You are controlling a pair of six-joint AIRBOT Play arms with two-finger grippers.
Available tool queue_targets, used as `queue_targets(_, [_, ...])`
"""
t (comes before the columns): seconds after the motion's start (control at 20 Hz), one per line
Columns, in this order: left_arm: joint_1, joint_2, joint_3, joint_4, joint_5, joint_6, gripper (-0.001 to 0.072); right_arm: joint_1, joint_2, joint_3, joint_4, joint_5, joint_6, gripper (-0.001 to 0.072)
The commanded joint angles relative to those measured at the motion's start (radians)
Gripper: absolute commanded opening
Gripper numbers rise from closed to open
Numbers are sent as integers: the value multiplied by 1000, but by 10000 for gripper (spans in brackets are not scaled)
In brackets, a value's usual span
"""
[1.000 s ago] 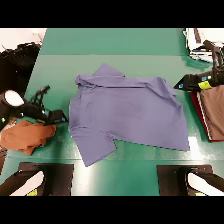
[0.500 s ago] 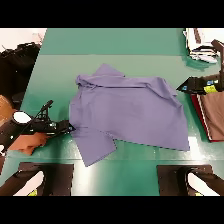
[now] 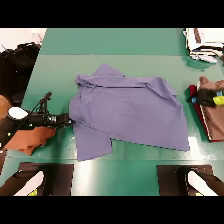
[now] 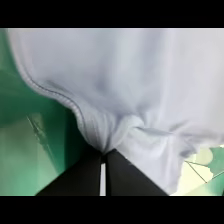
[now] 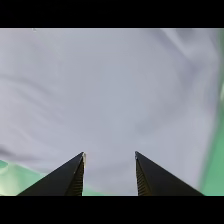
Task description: Fold the shirts.
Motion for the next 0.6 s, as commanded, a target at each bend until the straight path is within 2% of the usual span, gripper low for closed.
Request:
queue_targets(0.0, [0, 1, 78, -11, -28, 28, 21, -211, 64, -250, -123, 49, 1, 492])
queue_targets(0.05, [0, 1, 88, -12, -29, 28, 21, -270, 72, -326, -130, 49, 1, 520])
queue_targets(0.2, [0, 1, 93, -14, -27, 35, 22, -395, 78, -501, -126, -3, 1, 506])
queue_targets(0.35, [0, 1, 93, -14, -28, 35, 22, -411, 72, -583, -118, -77, 1, 501])
queue_targets(0.5, [0, 1, 93, -15, -26, 35, 21, -383, 12, -594, -117, -90, 1, 499])
queue_targets(0.55, [0, 1, 93, -14, -26, 35, 22, -363, -6, -595, -118, -97, 2, 445])
